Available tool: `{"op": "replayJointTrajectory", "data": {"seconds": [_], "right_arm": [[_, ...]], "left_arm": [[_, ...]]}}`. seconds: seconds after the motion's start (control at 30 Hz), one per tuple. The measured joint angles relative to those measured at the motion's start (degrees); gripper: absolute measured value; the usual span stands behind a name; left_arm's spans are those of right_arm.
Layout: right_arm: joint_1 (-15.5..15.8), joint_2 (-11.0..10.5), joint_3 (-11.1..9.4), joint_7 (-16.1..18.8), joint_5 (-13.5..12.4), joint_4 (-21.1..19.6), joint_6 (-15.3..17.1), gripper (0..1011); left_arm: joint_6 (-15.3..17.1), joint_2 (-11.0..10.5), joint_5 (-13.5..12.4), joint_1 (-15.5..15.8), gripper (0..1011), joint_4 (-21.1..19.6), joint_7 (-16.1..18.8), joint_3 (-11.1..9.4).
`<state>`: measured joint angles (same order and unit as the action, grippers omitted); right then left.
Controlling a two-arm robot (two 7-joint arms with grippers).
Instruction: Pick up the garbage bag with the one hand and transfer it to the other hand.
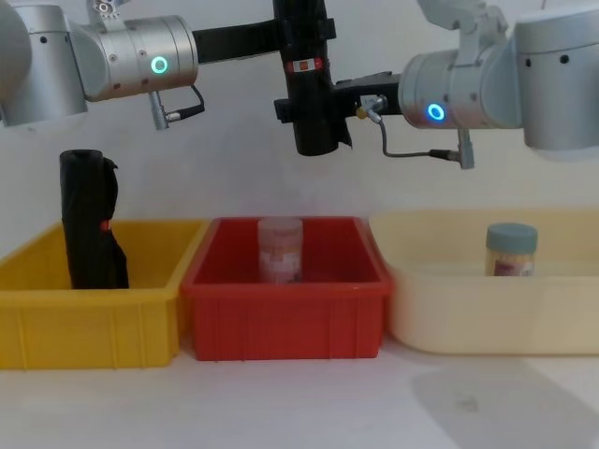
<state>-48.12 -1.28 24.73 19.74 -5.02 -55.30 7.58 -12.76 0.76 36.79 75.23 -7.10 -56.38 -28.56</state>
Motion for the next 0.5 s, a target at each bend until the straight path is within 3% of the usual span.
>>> {"op": "replayJointTrajectory", "data": {"seconds": [0.5], "right_arm": [[-2.64, 1.96, -0.38, -0.64, 0.29, 4.79, -1.49, 1000]], "left_arm": [[0.0, 0.0, 0.0, 0.0, 423, 0.0, 0.0, 0.0]]}}
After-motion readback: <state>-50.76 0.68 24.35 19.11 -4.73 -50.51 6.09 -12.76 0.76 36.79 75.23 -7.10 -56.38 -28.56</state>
